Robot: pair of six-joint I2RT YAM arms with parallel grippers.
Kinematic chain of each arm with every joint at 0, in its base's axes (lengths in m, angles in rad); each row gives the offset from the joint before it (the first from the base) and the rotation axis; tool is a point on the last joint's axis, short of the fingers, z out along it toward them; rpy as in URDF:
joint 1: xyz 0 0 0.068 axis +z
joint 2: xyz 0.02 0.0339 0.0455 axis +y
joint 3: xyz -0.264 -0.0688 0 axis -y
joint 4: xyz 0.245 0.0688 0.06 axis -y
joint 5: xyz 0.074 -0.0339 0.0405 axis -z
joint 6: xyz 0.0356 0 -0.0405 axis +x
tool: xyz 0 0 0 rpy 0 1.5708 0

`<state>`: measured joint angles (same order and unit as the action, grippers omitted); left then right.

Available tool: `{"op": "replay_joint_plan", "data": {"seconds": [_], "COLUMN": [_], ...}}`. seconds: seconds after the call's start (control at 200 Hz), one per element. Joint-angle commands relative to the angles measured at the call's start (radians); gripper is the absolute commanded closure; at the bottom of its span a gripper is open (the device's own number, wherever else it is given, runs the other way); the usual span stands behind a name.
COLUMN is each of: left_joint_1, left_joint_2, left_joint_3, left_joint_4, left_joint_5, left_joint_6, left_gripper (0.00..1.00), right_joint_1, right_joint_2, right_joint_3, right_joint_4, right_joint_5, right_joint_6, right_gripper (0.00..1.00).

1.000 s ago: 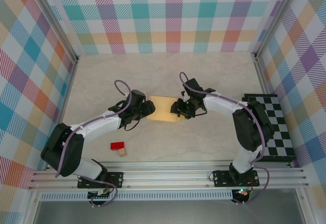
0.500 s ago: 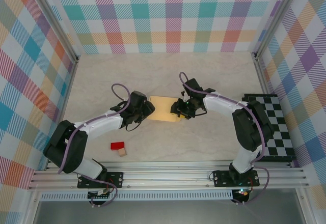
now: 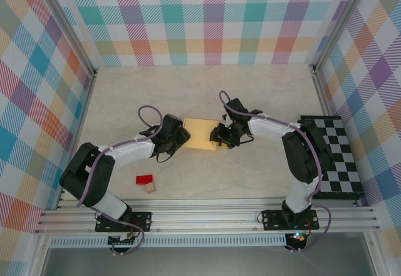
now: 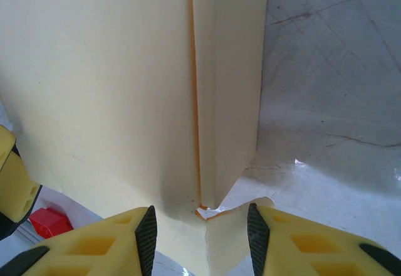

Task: Fold the paper box

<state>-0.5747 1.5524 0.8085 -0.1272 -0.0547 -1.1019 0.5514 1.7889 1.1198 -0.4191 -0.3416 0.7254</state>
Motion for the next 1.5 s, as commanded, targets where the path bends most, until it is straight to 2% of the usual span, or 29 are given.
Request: {"op": "replay_joint_plan", "data": {"seconds": [0.0, 0.385, 0.58, 0.915, 1.495], "left_joint_1": [-0.005, -0.022, -0.024, -0.024, -0.025], "left_joint_2": [0.021, 0.039, 0.067, 0.111, 0.144], "left_joint_3": [0.004, 0.071, 0.076, 0.082, 0.09], "left_joint_4": [0.018, -0.049, -0.081, -0.098, -0.097], "left_joint_5": [-0.017, -0.011, -0.045, -0.074, -0.113], "left_joint_6": [-0.04, -0.065, -0.048, -0.024, -0.025], "left_gripper": [0.37, 0.44, 0.48, 0.5, 0.53], "right_joint_1": [0.006, 0.005, 0.006, 0.004, -0.008], "right_joint_2": [0.012, 0.025, 0.029, 0.045, 0.04], "right_joint_3": [-0.017, -0.013, -0.009, -0.012, -0.045], "right_joint_4": [0.008, 0.001, -0.003, 0.018, 0.058], "right_joint_5": [-0.012, -0.01, -0.016, -0.044, -0.076], "right_joint_6": [-0.009, -0.02, -0.021, -0.008, 0.029], "right_gripper": [0.55, 0.55, 0.55, 0.61, 0.63]}}
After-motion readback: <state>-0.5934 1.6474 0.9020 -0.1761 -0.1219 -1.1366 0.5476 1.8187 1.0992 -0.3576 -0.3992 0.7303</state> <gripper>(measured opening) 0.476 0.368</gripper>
